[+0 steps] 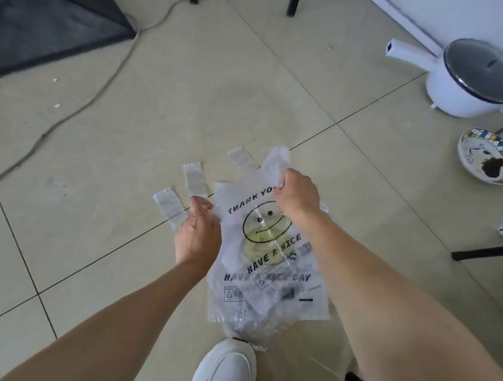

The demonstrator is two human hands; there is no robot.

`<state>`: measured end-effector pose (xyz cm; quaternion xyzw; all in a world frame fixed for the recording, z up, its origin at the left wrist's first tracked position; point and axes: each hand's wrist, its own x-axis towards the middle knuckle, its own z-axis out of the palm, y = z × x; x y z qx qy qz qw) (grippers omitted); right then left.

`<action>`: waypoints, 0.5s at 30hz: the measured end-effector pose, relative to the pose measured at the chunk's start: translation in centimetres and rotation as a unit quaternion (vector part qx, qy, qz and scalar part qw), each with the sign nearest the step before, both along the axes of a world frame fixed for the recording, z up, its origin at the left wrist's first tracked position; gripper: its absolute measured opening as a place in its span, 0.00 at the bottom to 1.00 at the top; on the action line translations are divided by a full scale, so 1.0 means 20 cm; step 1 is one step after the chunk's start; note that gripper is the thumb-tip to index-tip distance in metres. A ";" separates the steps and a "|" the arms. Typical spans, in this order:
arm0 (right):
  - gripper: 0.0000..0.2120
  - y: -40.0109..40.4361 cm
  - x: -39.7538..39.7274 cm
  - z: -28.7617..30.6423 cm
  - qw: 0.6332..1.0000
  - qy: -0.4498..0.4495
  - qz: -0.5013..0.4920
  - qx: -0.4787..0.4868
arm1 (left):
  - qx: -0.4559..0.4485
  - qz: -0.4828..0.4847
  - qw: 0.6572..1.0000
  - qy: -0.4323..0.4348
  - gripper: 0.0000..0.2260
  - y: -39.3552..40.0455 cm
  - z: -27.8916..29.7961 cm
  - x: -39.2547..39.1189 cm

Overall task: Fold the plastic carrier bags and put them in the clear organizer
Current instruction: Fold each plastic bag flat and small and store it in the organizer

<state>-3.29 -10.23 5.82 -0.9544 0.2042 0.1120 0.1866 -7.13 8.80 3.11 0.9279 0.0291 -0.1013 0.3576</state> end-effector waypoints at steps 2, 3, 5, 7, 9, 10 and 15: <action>0.06 -0.03 -0.02 0.10 0.999 0.011 -0.031 0.032 | -0.043 0.017 0.999 0.002 0.12 -0.03 0.06 0.01; 0.08 -0.05 -0.03 0.15 0.997 0.018 -0.049 0.051 | -0.061 0.024 0.998 0.003 0.13 -0.05 0.11 0.02; 0.11 -0.08 -0.06 0.26 0.991 0.032 -0.089 0.095 | -0.078 0.021 0.997 0.011 0.17 -0.08 0.21 0.04; 0.14 -0.11 -0.11 0.39 0.981 0.038 -0.132 0.139 | -0.074 -0.008 0.997 0.020 0.18 -0.11 0.32 0.03; 0.15 -0.13 -0.16 0.52 0.968 0.029 -0.178 0.173 | -0.055 -0.050 0.997 0.017 0.18 -0.13 0.45 0.01; 0.15 -0.13 -0.19 0.59 0.961 0.024 -0.201 0.187 | -0.047 -0.071 0.996 0.014 0.18 -0.14 0.52 0.00; 0.11 -0.13 -0.33 0.95 0.953 -0.020 -0.241 0.185 | -0.042 -0.118 0.992 -0.028 0.16 -0.20 0.89 -0.03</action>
